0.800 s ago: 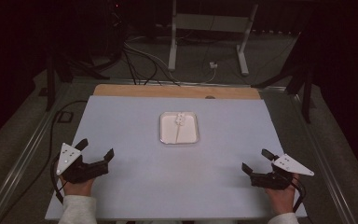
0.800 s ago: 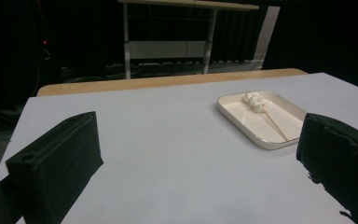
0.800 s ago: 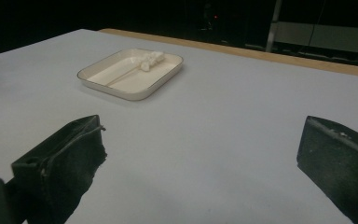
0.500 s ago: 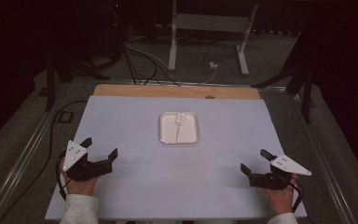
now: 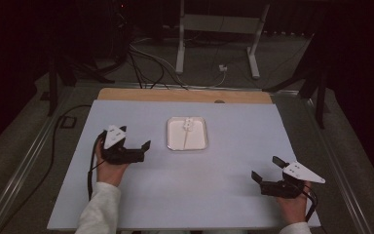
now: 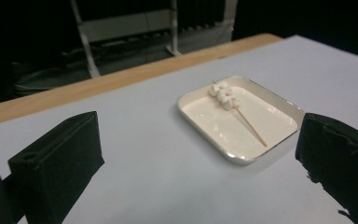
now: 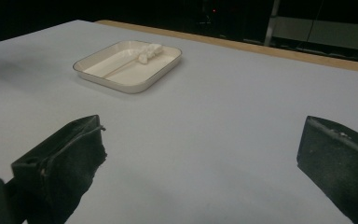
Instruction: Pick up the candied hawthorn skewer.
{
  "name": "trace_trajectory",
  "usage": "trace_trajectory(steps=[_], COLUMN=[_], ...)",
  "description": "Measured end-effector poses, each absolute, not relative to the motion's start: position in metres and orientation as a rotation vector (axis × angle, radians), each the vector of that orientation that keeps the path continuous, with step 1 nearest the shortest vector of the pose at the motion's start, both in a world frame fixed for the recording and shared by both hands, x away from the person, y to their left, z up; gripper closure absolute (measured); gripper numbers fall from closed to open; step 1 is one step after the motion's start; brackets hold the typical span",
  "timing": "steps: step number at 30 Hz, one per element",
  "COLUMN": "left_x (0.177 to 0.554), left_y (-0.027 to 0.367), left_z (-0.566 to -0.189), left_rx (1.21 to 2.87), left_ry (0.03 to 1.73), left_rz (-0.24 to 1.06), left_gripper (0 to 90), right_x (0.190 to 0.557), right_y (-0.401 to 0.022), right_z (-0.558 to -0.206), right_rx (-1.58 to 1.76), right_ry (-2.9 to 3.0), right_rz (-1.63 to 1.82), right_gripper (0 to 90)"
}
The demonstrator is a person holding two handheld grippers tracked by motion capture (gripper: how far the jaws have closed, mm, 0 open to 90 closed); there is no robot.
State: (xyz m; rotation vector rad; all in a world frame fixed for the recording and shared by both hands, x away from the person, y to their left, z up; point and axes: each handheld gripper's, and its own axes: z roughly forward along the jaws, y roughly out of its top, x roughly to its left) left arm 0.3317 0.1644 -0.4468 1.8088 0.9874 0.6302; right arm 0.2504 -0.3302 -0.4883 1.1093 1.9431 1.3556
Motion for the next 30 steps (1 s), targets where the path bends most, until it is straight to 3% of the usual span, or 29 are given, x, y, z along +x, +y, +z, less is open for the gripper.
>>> trace_trajectory(steps=[19,30], left_x=[0.412,0.428], left_y=[0.06,0.037], left_z=[-0.496,-0.508], left_rx=[2.136,2.249], left_ry=[0.958,0.996], left_rz=[0.485,0.486], left_gripper=[5.1,18.2], right_x=[0.251,0.252], right_y=[-0.33,-0.33], right_z=[-0.489,-0.489], right_rx=[1.102,1.1], right_ry=[1.956,1.962], right_rz=[1.359,1.358], right_gripper=[0.6,0.6])
